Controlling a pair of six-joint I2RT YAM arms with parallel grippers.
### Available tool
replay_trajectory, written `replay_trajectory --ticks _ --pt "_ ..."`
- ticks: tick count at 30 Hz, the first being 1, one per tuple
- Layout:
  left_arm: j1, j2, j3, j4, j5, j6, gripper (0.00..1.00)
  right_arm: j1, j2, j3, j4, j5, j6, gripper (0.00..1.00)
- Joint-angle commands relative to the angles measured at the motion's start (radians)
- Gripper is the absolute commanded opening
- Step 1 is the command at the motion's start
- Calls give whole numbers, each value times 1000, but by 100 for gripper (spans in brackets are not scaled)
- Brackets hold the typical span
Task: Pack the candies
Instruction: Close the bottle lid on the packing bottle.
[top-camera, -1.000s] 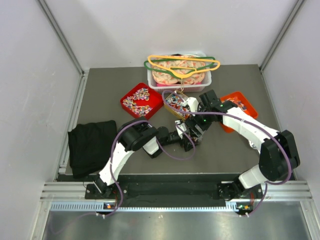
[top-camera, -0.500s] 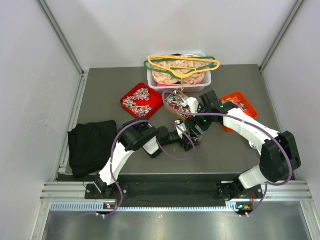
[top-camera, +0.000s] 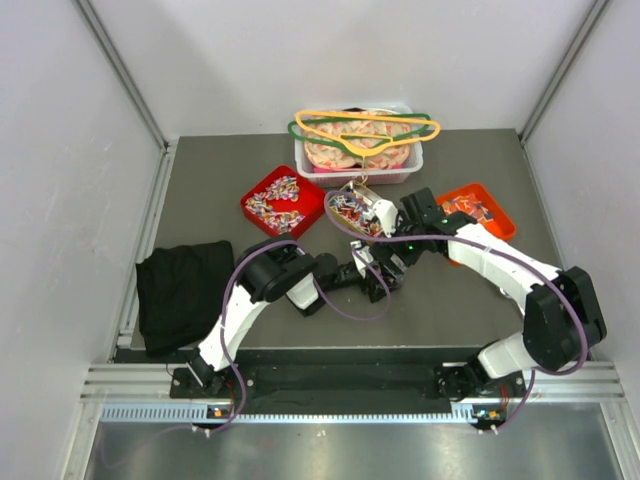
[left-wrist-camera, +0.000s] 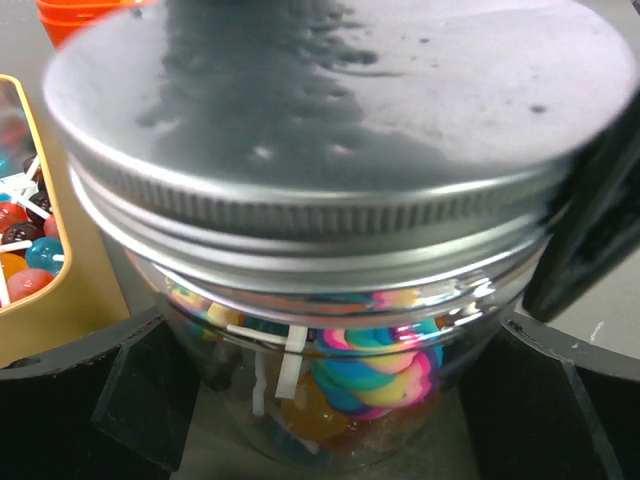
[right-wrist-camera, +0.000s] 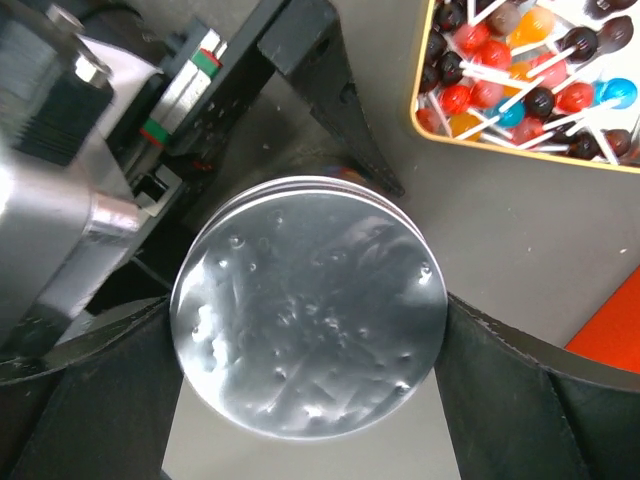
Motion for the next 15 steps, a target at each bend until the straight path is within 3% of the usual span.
replay_trajectory --ticks 1,15 --pt "7 68 -3 157 -23 -90 98 32 29 -45 -69 -37 -11 92" --pt "8 71 0 156 -16 -91 98 32 -7 -24 -109 -38 -24 99"
